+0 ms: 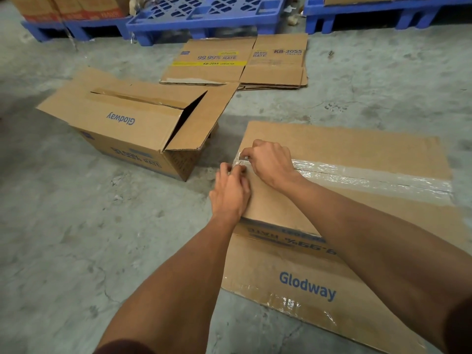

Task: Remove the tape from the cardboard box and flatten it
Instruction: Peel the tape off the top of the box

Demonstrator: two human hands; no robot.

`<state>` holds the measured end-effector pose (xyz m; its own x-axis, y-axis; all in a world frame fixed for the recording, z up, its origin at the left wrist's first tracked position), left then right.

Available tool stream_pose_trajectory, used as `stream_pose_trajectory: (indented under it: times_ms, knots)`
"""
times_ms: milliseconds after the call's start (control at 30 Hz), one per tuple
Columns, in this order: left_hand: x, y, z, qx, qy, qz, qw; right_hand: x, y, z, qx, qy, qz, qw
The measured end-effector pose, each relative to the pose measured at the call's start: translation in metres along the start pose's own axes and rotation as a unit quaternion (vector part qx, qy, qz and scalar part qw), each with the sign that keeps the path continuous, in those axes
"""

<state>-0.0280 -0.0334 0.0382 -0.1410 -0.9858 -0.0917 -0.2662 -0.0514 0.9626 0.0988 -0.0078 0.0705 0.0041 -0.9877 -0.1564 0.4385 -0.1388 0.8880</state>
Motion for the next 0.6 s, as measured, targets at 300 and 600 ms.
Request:
stream_pose_trajectory:
  times_ms: [300,600]
  knots:
    - [0.005,0.000,-0.002,-0.042,0.021,0.003,0.999,0.007,0.013,0.001,0.045,-0.006,0.033,0.998]
    - [0.004,-0.003,-0.005,-0.066,0.028,0.021,0.997,0.025,0.042,-0.023,0.092,-0.046,0.040,0.994]
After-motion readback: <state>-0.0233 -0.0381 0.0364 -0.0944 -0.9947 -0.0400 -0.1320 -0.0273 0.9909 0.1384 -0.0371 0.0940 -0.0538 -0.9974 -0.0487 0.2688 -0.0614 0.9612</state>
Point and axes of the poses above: each hand's wrist, its own x-axis away from the middle knuckle, its own y-axis out of the back of the hand, z = x × y, the point moved 1 cm from there along -x, towards the middle knuckle, and after that the axes turned 13 degrees about -x, right-handed, at the moved point
